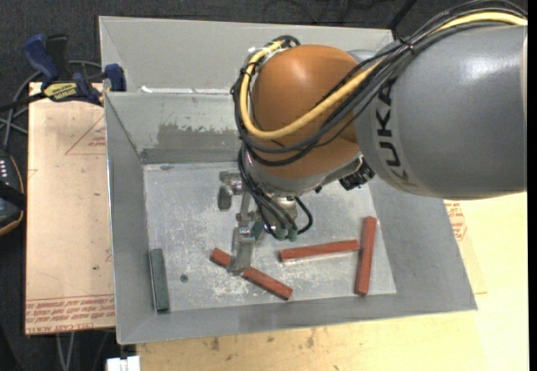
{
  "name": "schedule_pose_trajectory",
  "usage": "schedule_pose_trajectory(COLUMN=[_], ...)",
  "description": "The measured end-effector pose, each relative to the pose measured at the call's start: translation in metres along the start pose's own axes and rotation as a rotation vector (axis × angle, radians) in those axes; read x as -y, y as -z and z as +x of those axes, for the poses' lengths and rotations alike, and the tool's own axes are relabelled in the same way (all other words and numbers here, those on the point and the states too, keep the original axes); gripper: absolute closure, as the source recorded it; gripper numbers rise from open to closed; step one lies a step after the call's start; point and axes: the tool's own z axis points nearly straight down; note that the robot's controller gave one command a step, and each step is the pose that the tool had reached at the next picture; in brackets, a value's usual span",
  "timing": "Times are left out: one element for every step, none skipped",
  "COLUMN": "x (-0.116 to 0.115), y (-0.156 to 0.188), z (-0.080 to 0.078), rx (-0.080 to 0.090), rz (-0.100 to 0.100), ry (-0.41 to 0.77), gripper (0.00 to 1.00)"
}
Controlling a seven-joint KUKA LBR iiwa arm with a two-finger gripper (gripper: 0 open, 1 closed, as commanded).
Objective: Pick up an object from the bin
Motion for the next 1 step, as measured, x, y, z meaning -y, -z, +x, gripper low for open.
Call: schedule_pose_trajectory(x=[0.074], y=[-0.1739], z=[0.0027], rx=[0.012], rz=[-0.002], ry=[-0.007], gripper=[0.0])
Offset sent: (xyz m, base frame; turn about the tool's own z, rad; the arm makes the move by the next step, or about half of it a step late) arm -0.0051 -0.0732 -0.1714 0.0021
